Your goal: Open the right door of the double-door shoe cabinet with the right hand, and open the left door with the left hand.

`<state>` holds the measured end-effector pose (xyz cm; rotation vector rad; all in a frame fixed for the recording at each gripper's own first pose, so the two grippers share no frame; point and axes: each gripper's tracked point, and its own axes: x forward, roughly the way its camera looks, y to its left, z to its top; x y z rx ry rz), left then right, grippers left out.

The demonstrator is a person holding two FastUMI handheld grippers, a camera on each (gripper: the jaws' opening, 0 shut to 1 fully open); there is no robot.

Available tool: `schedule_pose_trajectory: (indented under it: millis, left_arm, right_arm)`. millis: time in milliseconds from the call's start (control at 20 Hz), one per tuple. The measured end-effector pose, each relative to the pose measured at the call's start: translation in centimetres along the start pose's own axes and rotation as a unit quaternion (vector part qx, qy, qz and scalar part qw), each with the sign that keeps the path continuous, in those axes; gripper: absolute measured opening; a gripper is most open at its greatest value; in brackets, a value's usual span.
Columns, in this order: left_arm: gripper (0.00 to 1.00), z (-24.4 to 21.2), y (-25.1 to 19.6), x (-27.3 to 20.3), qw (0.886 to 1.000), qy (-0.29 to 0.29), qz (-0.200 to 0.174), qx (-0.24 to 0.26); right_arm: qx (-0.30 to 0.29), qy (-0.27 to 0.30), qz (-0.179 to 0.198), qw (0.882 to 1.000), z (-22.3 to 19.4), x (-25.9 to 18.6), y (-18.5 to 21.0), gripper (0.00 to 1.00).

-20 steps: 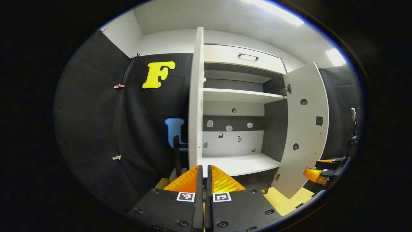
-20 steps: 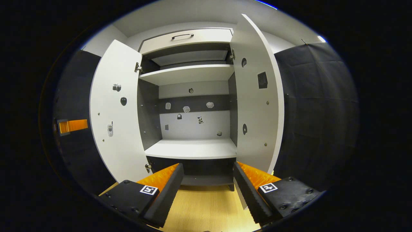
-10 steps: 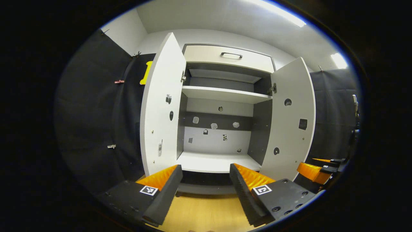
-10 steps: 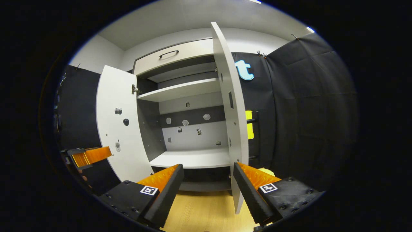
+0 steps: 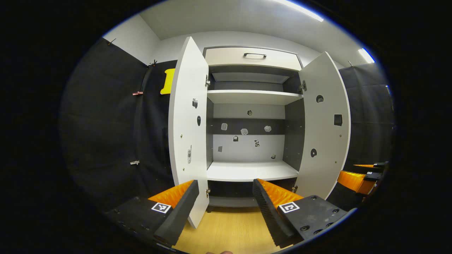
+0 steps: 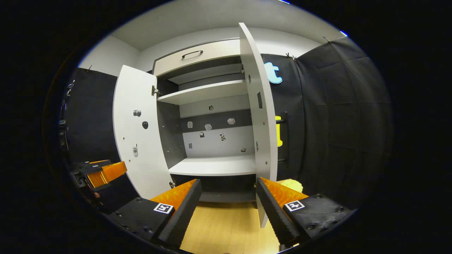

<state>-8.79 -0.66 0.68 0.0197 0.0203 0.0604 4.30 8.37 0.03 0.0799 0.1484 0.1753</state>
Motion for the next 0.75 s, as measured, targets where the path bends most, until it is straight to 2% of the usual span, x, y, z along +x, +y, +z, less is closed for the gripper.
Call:
schedule_pose_trajectory:
  millis: [300, 500, 750]
  left_arm:
    - [0.95, -2.2, 0.8, -0.4, 1.000, 0.012, -0.013, 0.020]
    - [0.95, -1.8, 0.9, -1.2, 0.999, -0.002, -0.023, 0.036]
    - [0.95, -1.8, 0.9, -2.1, 0.999, -0.006, -0.037, 0.016]
  right_arm:
    - [-0.014, -0.009, -0.009, 1.000, -2.3, -0.3, 2.0, 0.98]
    - [-0.026, -0.017, -0.008, 0.999, -3.0, -1.0, 2.6, 0.98]
    - [-0.030, -0.038, -0.017, 0.999, -2.0, -1.2, 3.2, 0.98]
